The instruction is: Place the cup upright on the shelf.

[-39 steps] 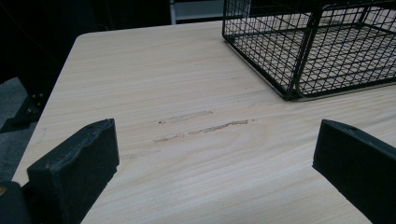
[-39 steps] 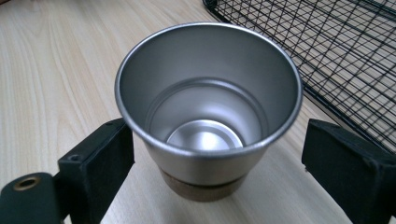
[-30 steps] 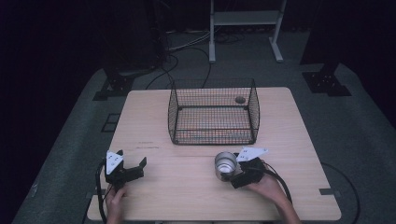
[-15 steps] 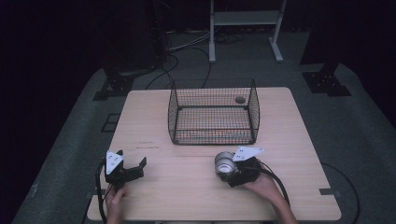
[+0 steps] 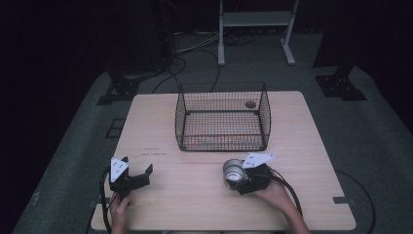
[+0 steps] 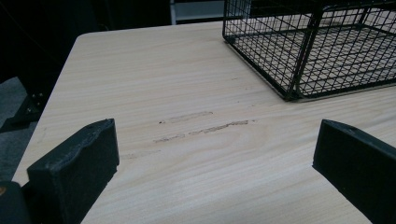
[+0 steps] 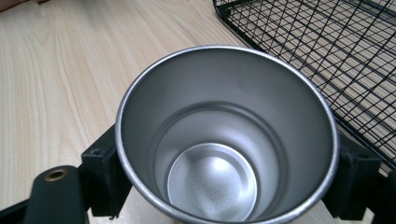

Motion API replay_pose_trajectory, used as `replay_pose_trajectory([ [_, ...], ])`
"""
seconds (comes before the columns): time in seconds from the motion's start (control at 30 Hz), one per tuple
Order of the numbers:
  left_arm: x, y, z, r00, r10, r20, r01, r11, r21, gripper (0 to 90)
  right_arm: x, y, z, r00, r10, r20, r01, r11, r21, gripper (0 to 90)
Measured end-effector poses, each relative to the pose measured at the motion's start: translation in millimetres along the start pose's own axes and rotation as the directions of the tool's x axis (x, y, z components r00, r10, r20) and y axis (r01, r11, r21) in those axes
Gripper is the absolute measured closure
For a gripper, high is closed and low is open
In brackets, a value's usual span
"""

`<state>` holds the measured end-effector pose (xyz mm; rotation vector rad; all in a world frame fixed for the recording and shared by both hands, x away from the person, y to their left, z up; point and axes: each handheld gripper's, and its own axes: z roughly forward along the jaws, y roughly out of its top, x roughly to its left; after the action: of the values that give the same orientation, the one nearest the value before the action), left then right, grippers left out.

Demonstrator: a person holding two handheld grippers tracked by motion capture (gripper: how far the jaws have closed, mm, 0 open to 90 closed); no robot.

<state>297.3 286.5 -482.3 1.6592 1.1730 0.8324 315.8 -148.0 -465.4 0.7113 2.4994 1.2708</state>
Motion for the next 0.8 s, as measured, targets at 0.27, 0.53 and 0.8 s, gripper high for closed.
replay_pose_trajectory([
  [0.27,0.1,0.0,0.0,1.0,-0.001,0.0,0.001,1.0,0.0,0.0,1.1,3.3,-5.2,0.9999,0.004,-0.01,-0.004,1.0,-0.008,17.8],
  [0.53,0.0,0.0,0.1,1.0,0.0,0.0,0.0,1.0,0.0,0.0,3.1,13.1,-16.2,0.9996,0.007,-0.029,-0.008,1.0,-0.03,17.9],
  [0.8,0.1,0.0,-0.1,1.0,-0.001,0.001,0.001,1.0,0.0,0.0,0.2,23.2,-24.2,0.999,0.015,-0.043,-0.017,0.999,-0.039,17.9],
])
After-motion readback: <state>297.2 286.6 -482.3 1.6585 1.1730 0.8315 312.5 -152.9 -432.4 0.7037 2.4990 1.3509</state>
